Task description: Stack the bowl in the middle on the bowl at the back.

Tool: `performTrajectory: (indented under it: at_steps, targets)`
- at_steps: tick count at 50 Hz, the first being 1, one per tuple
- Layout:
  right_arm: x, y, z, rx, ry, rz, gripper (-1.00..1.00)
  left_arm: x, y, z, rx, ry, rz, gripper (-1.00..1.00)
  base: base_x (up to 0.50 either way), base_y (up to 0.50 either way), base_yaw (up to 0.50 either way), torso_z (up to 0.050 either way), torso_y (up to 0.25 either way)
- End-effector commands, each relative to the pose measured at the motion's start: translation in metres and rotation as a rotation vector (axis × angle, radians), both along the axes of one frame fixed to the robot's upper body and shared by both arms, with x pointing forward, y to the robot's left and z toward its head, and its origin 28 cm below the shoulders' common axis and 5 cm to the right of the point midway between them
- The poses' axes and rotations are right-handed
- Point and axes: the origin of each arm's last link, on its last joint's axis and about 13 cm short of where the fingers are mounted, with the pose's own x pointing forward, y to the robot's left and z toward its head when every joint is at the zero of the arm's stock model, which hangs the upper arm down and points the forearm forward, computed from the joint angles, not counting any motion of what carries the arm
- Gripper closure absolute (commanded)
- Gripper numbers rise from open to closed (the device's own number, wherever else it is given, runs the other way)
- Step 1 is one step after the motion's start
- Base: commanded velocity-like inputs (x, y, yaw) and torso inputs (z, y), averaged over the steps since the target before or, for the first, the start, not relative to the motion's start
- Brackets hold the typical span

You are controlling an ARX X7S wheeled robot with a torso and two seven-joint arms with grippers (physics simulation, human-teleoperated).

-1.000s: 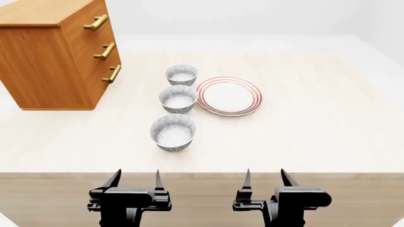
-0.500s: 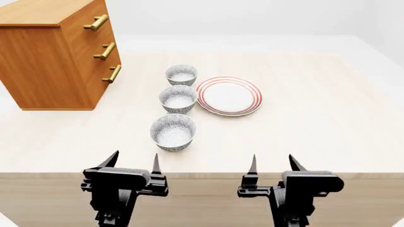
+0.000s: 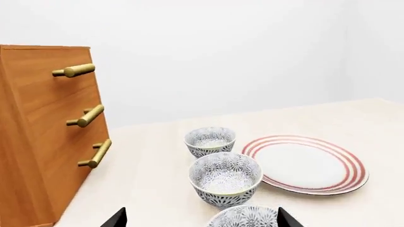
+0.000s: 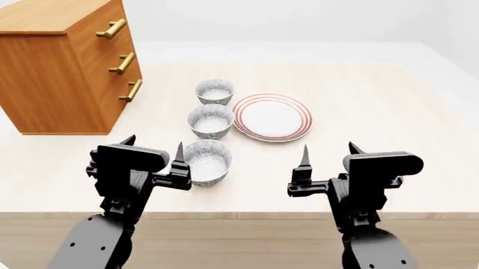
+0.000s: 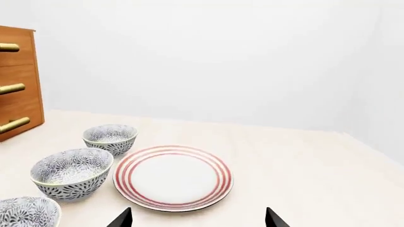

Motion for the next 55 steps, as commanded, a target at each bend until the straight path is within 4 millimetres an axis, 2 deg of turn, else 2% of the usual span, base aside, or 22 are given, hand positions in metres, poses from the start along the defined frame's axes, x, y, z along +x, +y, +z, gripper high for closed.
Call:
performTrajectory:
  at_steps: [1, 13, 22, 55]
  targets:
    - [0.011, -0.005, 0.020, -0.024, -0.005, 0.010, -1.00, 0.013, 0.006, 0.020, 0.022, -0.006, -0.004, -1.00, 0.32, 0.00, 0.00, 0.000, 0.000]
    - [0.017, -0.010, 0.040, -0.051, -0.011, 0.017, -1.00, 0.022, 0.014, 0.040, 0.057, 0.017, -0.001, -1.00, 0.35, 0.00, 0.00, 0.000, 0.000]
    - [0.019, -0.009, 0.046, -0.061, -0.015, 0.031, -1.00, 0.026, 0.016, 0.054, 0.050, 0.021, -0.006, -1.00, 0.36, 0.00, 0.00, 0.000, 0.000]
    - [0.019, -0.006, 0.053, -0.055, -0.030, 0.042, -1.00, 0.028, 0.020, 0.063, 0.052, 0.018, 0.005, -1.00, 0.33, 0.00, 0.00, 0.000, 0.000]
